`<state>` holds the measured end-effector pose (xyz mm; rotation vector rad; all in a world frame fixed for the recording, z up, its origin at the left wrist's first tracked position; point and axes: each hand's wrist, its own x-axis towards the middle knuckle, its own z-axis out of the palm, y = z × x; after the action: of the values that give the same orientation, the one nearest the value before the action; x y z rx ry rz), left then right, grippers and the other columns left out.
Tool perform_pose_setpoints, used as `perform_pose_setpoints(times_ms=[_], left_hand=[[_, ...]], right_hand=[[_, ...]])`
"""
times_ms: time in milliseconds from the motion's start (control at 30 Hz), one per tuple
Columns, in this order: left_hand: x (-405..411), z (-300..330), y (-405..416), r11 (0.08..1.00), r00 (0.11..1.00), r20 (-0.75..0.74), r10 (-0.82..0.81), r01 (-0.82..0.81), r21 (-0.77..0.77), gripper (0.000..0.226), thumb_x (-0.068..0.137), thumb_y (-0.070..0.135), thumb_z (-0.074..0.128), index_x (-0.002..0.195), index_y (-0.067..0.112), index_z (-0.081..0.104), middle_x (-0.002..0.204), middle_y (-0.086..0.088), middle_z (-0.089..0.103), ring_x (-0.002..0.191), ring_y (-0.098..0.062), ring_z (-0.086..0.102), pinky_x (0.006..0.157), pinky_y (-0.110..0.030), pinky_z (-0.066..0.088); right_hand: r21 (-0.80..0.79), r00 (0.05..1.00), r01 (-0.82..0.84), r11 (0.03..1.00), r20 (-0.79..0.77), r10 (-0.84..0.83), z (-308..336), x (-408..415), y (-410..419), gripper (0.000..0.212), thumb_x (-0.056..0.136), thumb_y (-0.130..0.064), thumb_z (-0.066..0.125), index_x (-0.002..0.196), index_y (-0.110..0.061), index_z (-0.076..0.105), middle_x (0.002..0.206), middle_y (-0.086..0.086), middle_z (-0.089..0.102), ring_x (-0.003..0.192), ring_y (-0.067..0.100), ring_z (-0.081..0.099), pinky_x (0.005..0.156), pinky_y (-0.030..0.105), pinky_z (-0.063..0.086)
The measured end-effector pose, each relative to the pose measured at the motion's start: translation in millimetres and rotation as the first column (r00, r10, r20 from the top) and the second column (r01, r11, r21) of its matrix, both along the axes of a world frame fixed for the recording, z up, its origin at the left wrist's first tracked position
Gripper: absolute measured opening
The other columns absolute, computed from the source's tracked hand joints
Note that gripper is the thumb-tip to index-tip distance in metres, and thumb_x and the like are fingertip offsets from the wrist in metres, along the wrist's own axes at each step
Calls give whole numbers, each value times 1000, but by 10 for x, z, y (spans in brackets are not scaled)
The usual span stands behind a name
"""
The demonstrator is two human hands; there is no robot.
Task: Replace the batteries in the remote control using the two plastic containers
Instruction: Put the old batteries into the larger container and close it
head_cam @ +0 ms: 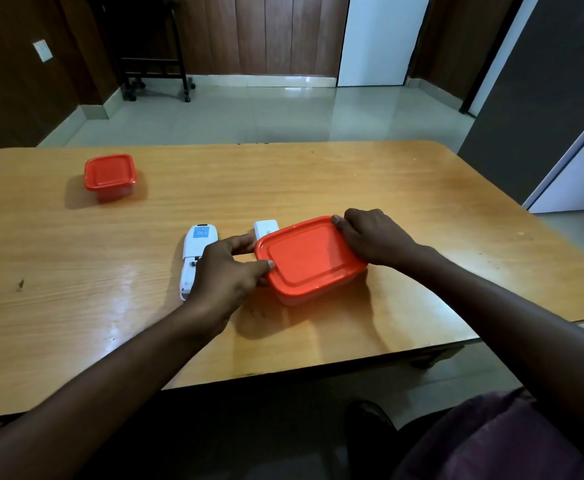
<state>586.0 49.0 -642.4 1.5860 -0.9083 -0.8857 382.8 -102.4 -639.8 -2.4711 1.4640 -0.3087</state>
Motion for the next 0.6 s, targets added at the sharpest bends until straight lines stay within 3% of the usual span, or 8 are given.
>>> perform_pose_setpoints(times_ms=[100,167,300,367,467,533,600], left_hand=[[22,15,-11,1000,996,-93,-11,12,4,56,80,-9,76,133,3,61,109,6,69,65,-25,72,73,-39,64],[56,13,-8,1000,989,-143,-26,26,2,53,78,-10,77,128,5,65,109,3,71,66,-24,72,71,-37,65],[122,0,-25,999,978,-206,-33,31,-14,50,78,-11,77,124,5,66,114,-6,71,68,-15,75,65,-34,65],[134,14,-23,999,966,-254,-37,32,-23,51,78,-14,75,123,7,65,111,-5,71,65,-10,75,57,-28,63],[123,5,4,999,966,-257,-41,32,-37,53,78,-15,75,125,5,64,113,-6,70,71,-13,75,59,-30,63],[110,-13,23,998,970,-239,-41,31,-46,55,77,-14,77,128,3,63,119,-8,69,80,-18,75,62,-32,64],[120,-10,23,998,968,-248,-49,40,-39,56,77,-14,77,129,3,63,120,-9,69,84,-21,74,62,-32,64]], right_hand=[[182,986,116,976,94,-135,7,82,20,55,107,-53,29,82,-11,55,77,7,56,63,32,59,49,31,40],[268,978,176,947,59,-199,46,116,54,62,106,-58,24,96,-8,59,82,11,58,58,32,62,40,29,44],[304,977,214,928,-48,-209,98,175,73,68,105,-58,20,106,-1,57,84,19,58,54,37,64,39,30,48],[322,973,229,919,-56,-223,81,183,73,65,106,-58,21,104,-3,54,82,17,57,47,32,60,38,28,46],[293,975,218,931,-31,-218,28,172,91,65,106,-57,22,98,-3,57,77,17,57,44,30,59,34,26,44],[228,982,184,956,3,-190,0,142,104,65,107,-54,25,91,-4,62,73,16,59,43,28,58,40,29,49],[79,993,118,990,16,-120,-31,106,106,55,108,-48,29,84,-8,58,76,15,62,56,30,57,60,37,54]])
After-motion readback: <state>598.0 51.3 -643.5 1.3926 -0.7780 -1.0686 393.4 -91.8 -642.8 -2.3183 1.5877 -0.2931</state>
